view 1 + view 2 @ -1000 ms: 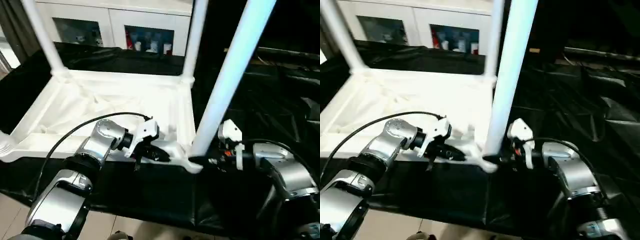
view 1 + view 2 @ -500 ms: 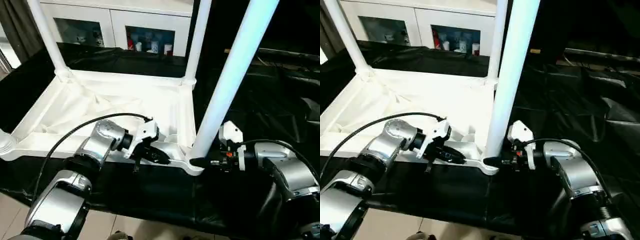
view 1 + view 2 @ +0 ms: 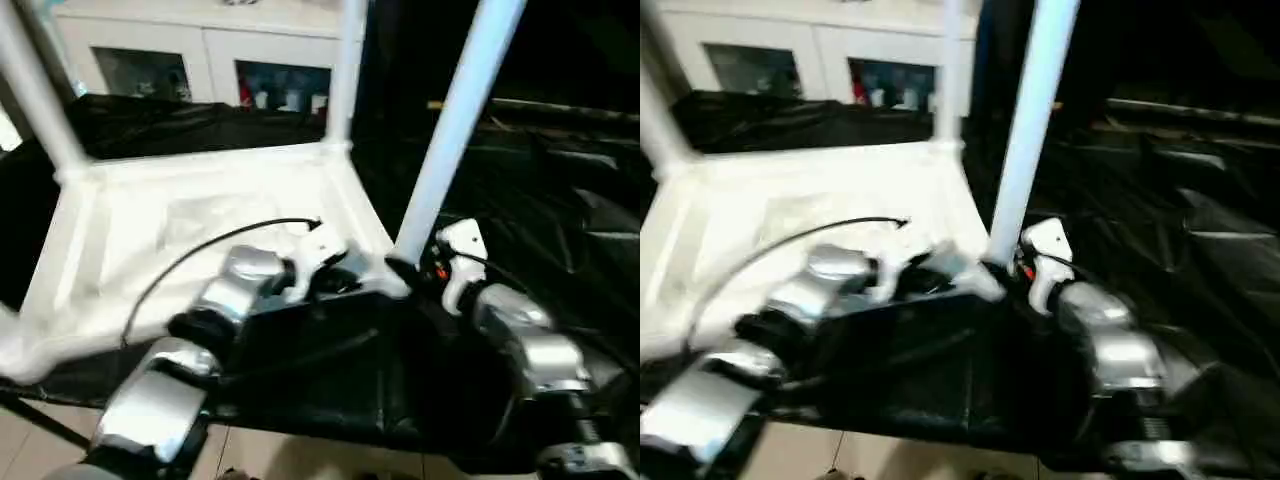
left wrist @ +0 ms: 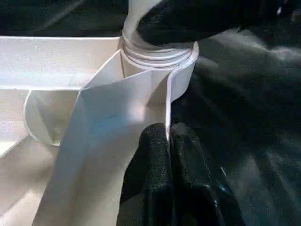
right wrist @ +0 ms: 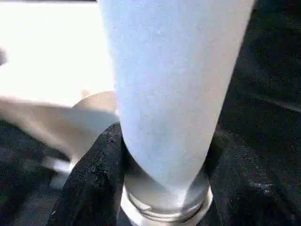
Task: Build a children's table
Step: Rotate leg to tighten
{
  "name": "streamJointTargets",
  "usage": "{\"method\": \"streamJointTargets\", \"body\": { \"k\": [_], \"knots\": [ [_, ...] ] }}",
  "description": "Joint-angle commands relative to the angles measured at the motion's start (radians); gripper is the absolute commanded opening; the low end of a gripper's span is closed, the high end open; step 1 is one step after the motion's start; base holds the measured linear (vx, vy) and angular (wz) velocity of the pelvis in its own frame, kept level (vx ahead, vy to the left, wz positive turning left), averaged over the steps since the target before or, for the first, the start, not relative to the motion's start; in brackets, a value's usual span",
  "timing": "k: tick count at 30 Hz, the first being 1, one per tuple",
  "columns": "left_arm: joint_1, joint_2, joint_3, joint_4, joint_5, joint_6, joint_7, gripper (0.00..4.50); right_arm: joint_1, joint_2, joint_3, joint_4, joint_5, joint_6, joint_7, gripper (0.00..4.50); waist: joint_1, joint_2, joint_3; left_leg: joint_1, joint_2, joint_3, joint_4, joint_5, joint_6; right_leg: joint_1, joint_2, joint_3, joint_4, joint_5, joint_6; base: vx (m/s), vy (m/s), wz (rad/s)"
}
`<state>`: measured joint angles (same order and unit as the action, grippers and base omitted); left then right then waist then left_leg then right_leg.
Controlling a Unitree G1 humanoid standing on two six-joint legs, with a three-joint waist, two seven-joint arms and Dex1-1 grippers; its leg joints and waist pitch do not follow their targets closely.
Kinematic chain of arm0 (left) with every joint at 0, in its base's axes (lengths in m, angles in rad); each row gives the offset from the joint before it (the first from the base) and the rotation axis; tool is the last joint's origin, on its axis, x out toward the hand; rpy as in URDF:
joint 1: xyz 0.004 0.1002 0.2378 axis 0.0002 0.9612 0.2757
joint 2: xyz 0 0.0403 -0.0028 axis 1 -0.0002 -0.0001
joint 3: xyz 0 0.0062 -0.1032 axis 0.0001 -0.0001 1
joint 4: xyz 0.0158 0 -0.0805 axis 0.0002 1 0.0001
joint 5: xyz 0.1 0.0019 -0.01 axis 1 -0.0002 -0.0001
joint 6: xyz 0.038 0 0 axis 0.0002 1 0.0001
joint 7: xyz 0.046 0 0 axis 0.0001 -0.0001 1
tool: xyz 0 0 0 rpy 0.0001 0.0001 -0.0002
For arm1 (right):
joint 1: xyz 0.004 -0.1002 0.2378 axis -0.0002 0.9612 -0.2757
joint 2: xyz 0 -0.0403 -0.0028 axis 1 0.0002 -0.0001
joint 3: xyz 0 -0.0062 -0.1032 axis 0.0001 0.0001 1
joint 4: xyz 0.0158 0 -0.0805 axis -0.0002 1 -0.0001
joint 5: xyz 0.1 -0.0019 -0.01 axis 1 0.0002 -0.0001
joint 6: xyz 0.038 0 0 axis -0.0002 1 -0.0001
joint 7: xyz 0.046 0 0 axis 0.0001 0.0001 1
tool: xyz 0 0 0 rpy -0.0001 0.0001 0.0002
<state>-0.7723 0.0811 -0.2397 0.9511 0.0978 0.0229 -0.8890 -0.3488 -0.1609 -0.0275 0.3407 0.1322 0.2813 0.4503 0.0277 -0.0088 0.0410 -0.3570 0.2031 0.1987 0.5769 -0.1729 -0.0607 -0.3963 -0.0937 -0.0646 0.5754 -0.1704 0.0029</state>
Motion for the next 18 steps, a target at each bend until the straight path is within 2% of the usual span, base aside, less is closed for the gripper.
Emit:
{"method": "streamJointTargets", "body": {
  "k": [1,3,5,7,10,11,15,18],
  "knots": [
    [-0.010,-0.075,-0.003,0.017,-0.009,0.000,0.067,0.00,0.017,0.071,0.049,0.071,-0.008,0.057,-0.066,2.07,-0.009,-0.004,-0.040,0.019,0.016,-0.027,-0.075,-0.439,-0.008,0.012,-0.048,0.022,-0.113,-0.614,-0.084,0.000,0.000,0.00],
    [-0.010,-0.089,-0.006,0.019,-0.008,-0.004,0.068,0.00,0.013,0.088,0.057,0.076,-0.024,0.038,-0.086,2.07,-0.011,-0.003,-0.040,0.018,0.016,-0.031,-0.078,-0.455,-0.007,0.013,-0.048,0.018,-0.118,-0.626,-0.066,0.000,0.000,0.00],
    [-0.011,-0.098,-0.010,0.019,-0.005,-0.011,0.059,0.00,0.010,0.097,0.069,0.078,-0.033,0.004,-0.083,2.07,-0.010,-0.002,-0.043,0.019,0.017,-0.030,-0.079,-0.454,-0.001,0.014,-0.048,0.018,-0.118,-0.601,-0.070,0.000,0.000,0.00],
    [-0.011,-0.097,-0.012,0.020,-0.004,-0.013,0.051,0.00,0.009,0.096,0.068,0.077,-0.032,-0.003,-0.076,2.62,-0.011,-0.003,-0.044,0.015,0.020,-0.032,-0.084,-0.451,0.002,0.019,-0.048,0.018,-0.114,-0.567,-0.080,0.000,0.000,0.00],
    [-0.007,-0.079,-0.014,0.014,-0.006,-0.020,0.013,0.00,0.007,0.081,0.056,0.064,-0.018,0.001,-0.041,2.82,-0.011,-0.003,-0.045,0.015,0.022,-0.029,-0.087,-0.449,0.004,0.019,-0.047,0.023,-0.109,-0.508,-0.102,0.000,0.000,0.00],
    [-0.007,-0.075,-0.014,0.014,-0.006,-0.022,0.006,0.00,0.006,0.074,0.060,0.062,-0.020,0.000,-0.033,3.03,-0.010,-0.005,-0.045,0.015,0.022,-0.028,-0.086,-0.446,0.008,0.019,-0.047,0.025,-0.107,-0.497,-0.111,0.000,0.000,0.00],
    [0.001,-0.037,-0.019,0.002,-0.007,-0.030,-0.063,0.00,0.007,0.011,0.096,0.041,-0.029,-0.012,0.064,3.18,-0.004,-0.007,-0.048,0.012,0.022,-0.021,-0.083,-0.400,0.023,0.025,-0.048,0.032,-0.099,-0.428,-0.138,0.000,0.000,0.00],
    [0.010,0.001,-0.024,-0.011,-0.013,-0.038,-0.133,0.00,0.015,-0.061,0.133,0.001,-0.008,-0.029,0.220,3.18,0.004,-0.009,-0.051,0.010,0.023,-0.016,-0.079,-0.347,0.045,0.030,-0.050,0.035,-0.093,-0.377,-0.162,0.000,0.000,0.00]
  ]
}}
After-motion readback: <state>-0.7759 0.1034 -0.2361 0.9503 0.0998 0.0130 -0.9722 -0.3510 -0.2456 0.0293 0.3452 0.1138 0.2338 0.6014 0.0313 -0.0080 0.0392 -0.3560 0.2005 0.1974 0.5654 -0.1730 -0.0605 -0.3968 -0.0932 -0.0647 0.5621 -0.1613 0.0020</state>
